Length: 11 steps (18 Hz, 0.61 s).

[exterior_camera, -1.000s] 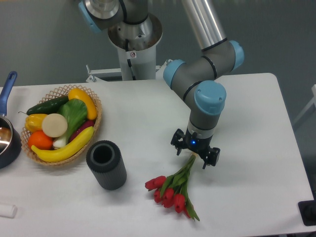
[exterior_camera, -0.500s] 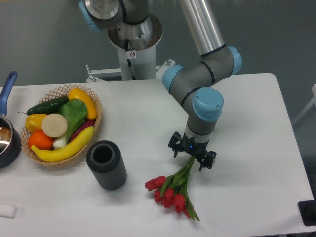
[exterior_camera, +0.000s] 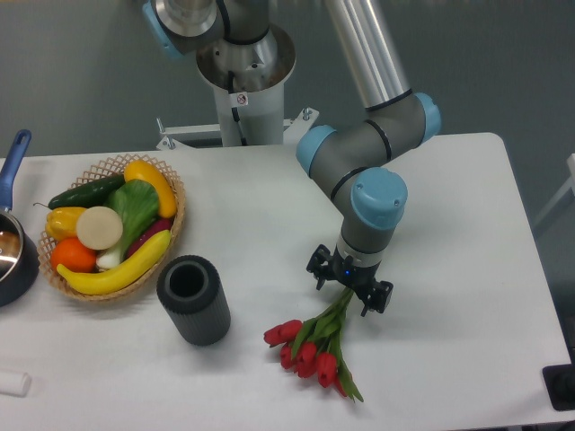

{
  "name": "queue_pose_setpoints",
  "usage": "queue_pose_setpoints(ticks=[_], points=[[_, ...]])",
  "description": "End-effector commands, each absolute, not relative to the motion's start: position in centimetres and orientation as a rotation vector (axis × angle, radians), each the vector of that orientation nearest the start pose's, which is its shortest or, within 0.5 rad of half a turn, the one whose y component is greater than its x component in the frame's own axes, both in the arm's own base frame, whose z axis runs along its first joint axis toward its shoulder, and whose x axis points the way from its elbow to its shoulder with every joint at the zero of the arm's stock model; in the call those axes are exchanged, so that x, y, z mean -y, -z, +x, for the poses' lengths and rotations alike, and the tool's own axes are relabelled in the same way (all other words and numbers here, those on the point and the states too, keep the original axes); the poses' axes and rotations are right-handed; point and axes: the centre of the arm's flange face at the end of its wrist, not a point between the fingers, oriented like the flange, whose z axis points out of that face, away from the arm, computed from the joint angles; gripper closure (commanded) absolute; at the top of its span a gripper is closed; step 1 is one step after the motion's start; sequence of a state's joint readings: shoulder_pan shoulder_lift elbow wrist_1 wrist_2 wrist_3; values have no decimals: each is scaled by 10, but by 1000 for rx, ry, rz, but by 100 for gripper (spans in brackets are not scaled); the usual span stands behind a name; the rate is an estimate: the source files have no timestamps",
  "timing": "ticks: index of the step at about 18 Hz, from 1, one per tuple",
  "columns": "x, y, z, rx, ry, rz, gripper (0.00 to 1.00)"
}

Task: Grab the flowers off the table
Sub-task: 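Lower the gripper onto the stems and close it around them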

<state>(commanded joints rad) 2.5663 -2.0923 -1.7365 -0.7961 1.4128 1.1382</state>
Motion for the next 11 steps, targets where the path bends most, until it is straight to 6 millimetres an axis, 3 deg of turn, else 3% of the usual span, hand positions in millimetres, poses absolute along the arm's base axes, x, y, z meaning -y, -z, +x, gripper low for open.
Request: queue_pose_setpoints(ticks=[11], points=[[-467, -188, -442, -230, 7, -2957, 3]])
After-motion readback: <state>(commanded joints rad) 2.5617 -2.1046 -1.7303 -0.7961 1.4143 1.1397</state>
